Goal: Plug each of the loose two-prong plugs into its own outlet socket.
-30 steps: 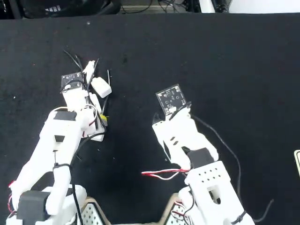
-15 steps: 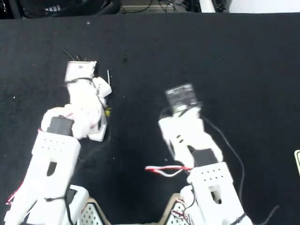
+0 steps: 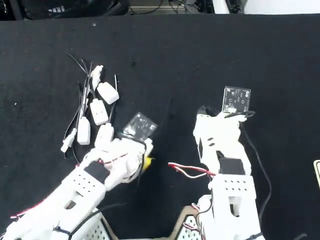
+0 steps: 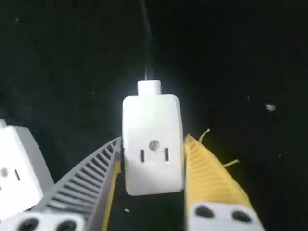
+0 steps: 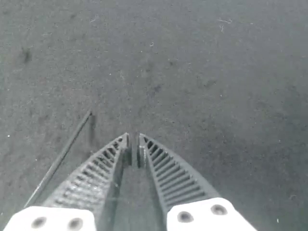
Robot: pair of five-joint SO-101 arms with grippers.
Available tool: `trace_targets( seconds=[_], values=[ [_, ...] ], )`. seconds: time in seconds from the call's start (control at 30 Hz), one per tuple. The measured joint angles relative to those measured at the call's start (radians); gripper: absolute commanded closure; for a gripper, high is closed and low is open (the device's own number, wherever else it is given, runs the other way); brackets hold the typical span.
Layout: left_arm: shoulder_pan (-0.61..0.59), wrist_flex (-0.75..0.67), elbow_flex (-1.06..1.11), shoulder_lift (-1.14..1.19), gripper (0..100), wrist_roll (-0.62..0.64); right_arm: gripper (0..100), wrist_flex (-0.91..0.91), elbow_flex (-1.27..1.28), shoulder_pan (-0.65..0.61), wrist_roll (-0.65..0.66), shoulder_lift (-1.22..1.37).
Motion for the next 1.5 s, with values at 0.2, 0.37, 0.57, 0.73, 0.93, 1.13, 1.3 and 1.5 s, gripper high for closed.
trace_targets(
  seconds=[0.2,0.37,0.57,0.73,0.93,1.13,1.3,1.5],
  values=[
    [-0.163,-0.025,0.002,-0.009,79,0.12,97.3,0.0,0.0,0.0,0.0,0.0],
    [-0.324,-0.032,-0.003,-0.009,79,0.123,97.3,0.0,0.0,0.0,0.0,0.0],
    [-0.367,-0.034,-0.008,0.009,78,0.123,97.3,0.0,0.0,0.0,-0.002,0.0],
    [-0.393,-0.034,-0.123,0.212,79,0.126,97.3,0.0,0.0,0.0,-0.002,0.0],
    [-0.408,0.014,-0.358,0.5,79,0.13,97.3,0.0,0.0,0.0,-0.002,0.0],
    [-0.54,0.118,-0.427,0.52,79,0.132,97.3,0.0,0.0,0.0,-0.002,0.0],
    [-0.631,0.124,-0.431,0.477,79,0.132,97.3,0.0,0.0,-0.005,-0.002,0.0],
    [-0.703,0.13,-0.431,0.374,79,0.132,97.3,0.0,0.0,-0.014,-0.002,0.0]
  ],
)
